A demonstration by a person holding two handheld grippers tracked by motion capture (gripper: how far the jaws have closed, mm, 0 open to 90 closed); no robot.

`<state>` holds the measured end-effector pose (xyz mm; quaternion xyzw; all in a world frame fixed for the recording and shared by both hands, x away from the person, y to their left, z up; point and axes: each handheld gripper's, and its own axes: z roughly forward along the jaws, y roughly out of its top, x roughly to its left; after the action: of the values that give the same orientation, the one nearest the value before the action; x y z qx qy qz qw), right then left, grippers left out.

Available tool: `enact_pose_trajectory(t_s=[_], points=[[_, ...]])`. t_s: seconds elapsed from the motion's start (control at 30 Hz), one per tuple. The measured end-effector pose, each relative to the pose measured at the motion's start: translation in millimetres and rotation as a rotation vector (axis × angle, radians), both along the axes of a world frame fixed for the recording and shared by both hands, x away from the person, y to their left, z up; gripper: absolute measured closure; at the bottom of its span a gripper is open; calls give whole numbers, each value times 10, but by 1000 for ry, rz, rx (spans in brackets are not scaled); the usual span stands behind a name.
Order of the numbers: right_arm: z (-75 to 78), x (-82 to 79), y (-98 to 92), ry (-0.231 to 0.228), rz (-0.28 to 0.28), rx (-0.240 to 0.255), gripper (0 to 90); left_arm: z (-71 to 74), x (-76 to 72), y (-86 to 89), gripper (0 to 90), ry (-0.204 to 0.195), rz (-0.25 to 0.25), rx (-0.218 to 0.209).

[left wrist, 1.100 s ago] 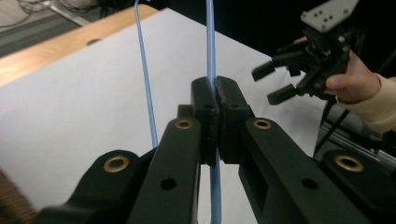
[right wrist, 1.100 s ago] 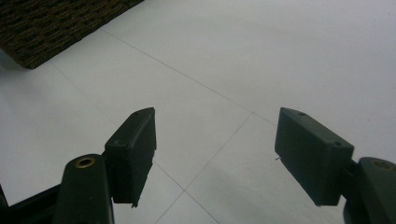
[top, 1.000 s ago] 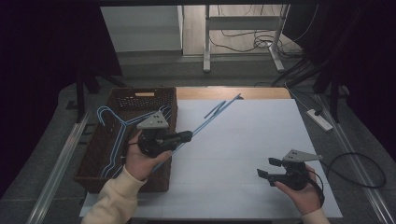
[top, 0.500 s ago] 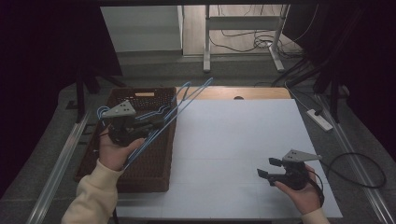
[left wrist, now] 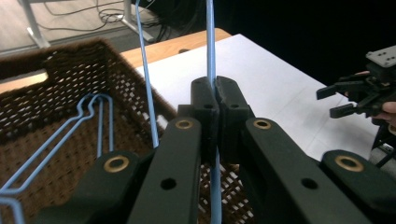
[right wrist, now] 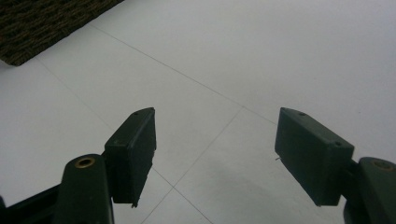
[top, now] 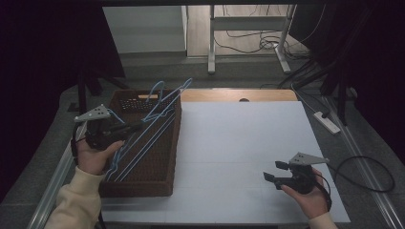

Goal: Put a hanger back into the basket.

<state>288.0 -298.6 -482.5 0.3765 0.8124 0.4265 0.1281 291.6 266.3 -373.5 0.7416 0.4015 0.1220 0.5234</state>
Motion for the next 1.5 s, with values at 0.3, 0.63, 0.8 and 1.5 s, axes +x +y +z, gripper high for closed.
enact_pose_trajectory(t_s=[0.3, 0.63, 0.8, 1.5], points=[[-1, 0, -11, 2, -7, 6, 300, -111, 20, 190, 877, 25, 31, -13], [-7, 3, -11, 2, -6, 3, 300, -242, 58, 283, 877, 63, 39, -4], [-7, 1, -11, 2, -6, 2, 300, -286, 51, 326, 877, 74, 36, -21], [-12, 2, 1, 5, -6, -2, 300, -617, 147, 287, 877, 209, 43, 85]])
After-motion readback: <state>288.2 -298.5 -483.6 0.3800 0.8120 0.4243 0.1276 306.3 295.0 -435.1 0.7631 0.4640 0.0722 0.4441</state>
